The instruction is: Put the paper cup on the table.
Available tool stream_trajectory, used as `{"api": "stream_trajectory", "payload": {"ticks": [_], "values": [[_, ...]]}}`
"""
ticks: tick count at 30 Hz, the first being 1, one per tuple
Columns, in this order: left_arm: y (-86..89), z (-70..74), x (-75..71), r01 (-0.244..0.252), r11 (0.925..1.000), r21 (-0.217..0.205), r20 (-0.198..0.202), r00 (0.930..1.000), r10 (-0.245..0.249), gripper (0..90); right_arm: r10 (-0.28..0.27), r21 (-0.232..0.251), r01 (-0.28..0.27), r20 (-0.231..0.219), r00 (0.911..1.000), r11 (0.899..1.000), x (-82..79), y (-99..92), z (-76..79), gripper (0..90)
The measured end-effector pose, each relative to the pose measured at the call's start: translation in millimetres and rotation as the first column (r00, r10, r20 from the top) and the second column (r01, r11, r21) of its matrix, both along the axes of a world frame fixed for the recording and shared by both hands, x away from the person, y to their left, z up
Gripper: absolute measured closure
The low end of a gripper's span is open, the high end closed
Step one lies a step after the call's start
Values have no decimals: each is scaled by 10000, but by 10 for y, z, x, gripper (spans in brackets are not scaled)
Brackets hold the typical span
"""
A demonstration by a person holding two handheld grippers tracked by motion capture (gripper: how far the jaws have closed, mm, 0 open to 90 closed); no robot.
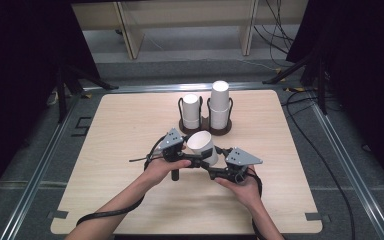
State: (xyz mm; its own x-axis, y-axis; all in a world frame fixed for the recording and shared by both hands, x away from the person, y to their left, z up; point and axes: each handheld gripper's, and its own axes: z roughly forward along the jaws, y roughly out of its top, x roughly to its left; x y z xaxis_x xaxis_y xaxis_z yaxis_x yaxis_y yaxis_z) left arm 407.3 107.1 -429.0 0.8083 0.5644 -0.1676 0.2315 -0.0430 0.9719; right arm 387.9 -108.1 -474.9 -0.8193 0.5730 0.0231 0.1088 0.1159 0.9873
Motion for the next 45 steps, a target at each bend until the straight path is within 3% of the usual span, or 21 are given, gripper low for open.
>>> {"api": "stream_trajectory", "payload": {"ticks": [2, 3, 5, 8, 9, 10, 11, 12, 17, 19, 21, 23, 24, 25, 29, 30, 35, 41, 42, 43, 45], "values": [[-10, -10, -13, 32, 10000, 32, 231, 9997, -33, 151, -45, -165, 40, -351, 9994, 9999, -27, 7, 4, 319], [-12, -14, -15, 57, 10000, 65, 334, 9994, -59, 154, -56, -395, 66, 265, 9996, 9992, 6, -3, 6, 316], [-10, -17, -38, -51, 9990, 440, 523, 9986, 28, 159, -93, -533, 102, 167, 9998, 9985, 4, -1, 3, 310], [-24, -25, -61, -115, 9977, 665, 842, 9964, 58, 165, -163, -509, 142, -399, 9991, 9986, -18, 29, -10, 286], [-34, -28, -63, -120, 9980, 620, 999, 9950, 58, 167, -322, -505, 319, -57, 9995, 9982, -6, 33, -18, 275], [-35, -23, -66, -126, 9977, 665, 1081, 9941, 53, 169, -314, -410, 300, -353, 9989, 9987, -16, 44, -24, 265], [-34, -10, -75, -157, 9968, 784, 1157, 9933, 66, 171, -300, -429, 284, -357, 9989, 9987, -14, 44, -24, 259], [-36, -4, -78, -164, 9967, 791, 1227, 9924, 65, 173, -268, -575, 260, -123, 9996, 9980, 2, 31, -18, 253], [-41, 28, -89, -312, 9958, 862, 1599, 9870, 171, 180, -246, -663, 241, -71, 9997, 9975, 5, 31, -9, 226], [-21, 51, -94, -421, 9939, 1022, 1686, 9854, 244, 181, -56, -629, 26, -473, 9989, 9980, -7, 34, -10, 219], [-7, 65, -98, -483, 9934, 1038, 1756, 9840, 295, 182, -19, -663, -13, -478, 9989, 9978, -8, 34, -11, 216], [18, 81, -102, -569, 9932, 1016, 1825, 9825, 376, 183, -195, -930, 163, -331, 9993, 9955, -12, 23, -9, 215], [32, 89, -103, -596, 9927, 1046, 1859, 9818, 393, 183, -116, -936, 121, 66, 9999, 9955, 12, 19, -13, 215], [42, 92, -101, -646, 9929, 998, 1930, 9802, 444, 183, -121, -963, 133, 127, 9998, 9953, 15, 18, -13, 214], [104, 121, -98, -823, 9912, 1032, 2015, 9776, 602, 185, -121, -1063, 133, 121, 9999, 9942, 13, 15, -14, 214], [117, 126, -96, -865, 9912, 1001, 2048, 9767, 646, 185, -57, -788, 46, -136, 9999, 9969, 5, 30, -24, 214], [193, 149, -92, -1117, 9886, 1009, 2193, 9717, 874, 188, -66, -841, 48, -207, 9998, 9964, -2, 26, -26, 214], [287, 151, -101, -1354, 9853, 1044, 2243, 9684, 1093, 189, -286, -823, 274, -128, 9995, 9962, -1, 0, -27, 214], [300, 151, -103, -1379, 9847, 1067, 2256, 9679, 1111, 189, -303, -868, 307, 63, 9995, 9958, 12, -11, -27, 214], [310, 149, -107, -1417, 9841, 1072, 2269, 9672, 1145, 189, -173, -686, 148, -360, 9992, 9975, 1, -5, -34, 215], [333, 150, -110, -1475, 9824, 1142, 2325, 9654, 1180, 189, -187, -635, 154, -528, 9984, 9979, -2, -17, -34, 215]]}}
